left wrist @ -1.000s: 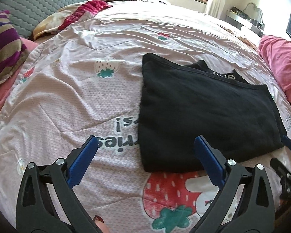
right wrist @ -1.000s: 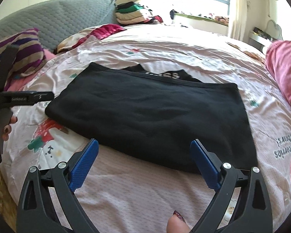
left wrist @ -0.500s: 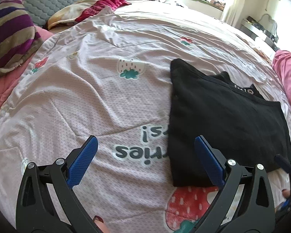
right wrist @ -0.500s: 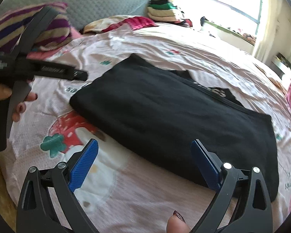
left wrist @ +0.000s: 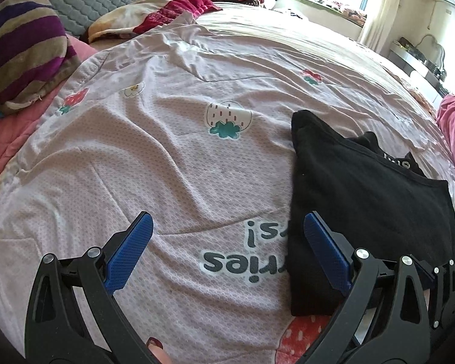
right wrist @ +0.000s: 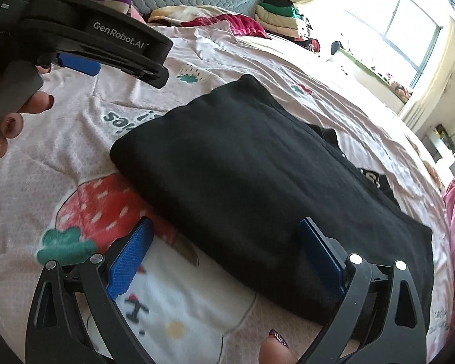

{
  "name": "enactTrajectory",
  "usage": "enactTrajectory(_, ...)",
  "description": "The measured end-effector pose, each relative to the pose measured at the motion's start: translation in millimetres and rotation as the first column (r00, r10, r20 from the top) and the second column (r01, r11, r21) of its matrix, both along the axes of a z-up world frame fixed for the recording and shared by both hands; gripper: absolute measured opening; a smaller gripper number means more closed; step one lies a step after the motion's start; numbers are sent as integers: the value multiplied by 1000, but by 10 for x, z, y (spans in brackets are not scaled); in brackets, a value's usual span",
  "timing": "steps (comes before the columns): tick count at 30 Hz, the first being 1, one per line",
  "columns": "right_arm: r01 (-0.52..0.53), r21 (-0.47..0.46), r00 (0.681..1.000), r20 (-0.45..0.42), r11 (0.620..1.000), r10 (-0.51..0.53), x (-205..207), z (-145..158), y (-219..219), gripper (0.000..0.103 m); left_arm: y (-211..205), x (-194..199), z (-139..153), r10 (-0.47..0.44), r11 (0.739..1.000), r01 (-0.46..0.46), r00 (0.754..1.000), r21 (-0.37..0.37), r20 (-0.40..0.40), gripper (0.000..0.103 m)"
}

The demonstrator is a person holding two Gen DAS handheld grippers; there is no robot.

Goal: Fold small clothes

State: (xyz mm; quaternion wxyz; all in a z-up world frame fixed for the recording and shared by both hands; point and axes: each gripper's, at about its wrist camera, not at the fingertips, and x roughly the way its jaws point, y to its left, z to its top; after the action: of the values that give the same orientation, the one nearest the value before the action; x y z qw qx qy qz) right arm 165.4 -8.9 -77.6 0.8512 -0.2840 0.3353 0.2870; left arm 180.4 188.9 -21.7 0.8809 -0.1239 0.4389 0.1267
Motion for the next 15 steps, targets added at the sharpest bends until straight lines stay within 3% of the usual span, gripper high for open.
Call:
enactTrajectory(9, 6, -20, 998, 57, 1000, -4, 134, -37, 200, 94, 107, 106, -39, 19, 999, -19, 1000, -41, -14, 93)
enactTrajectory(11, 10, -16, 998, 66, 1000, -9, 182, -23, 217, 80, 134, 159, -43, 21, 997, -22, 1000, -69, -14, 93)
enactTrajectory(15, 12, 26, 997, 73, 1000, -14, 233, 57, 162, 63, 125, 336, -40, 23, 996, -25, 999, -89, -24, 93)
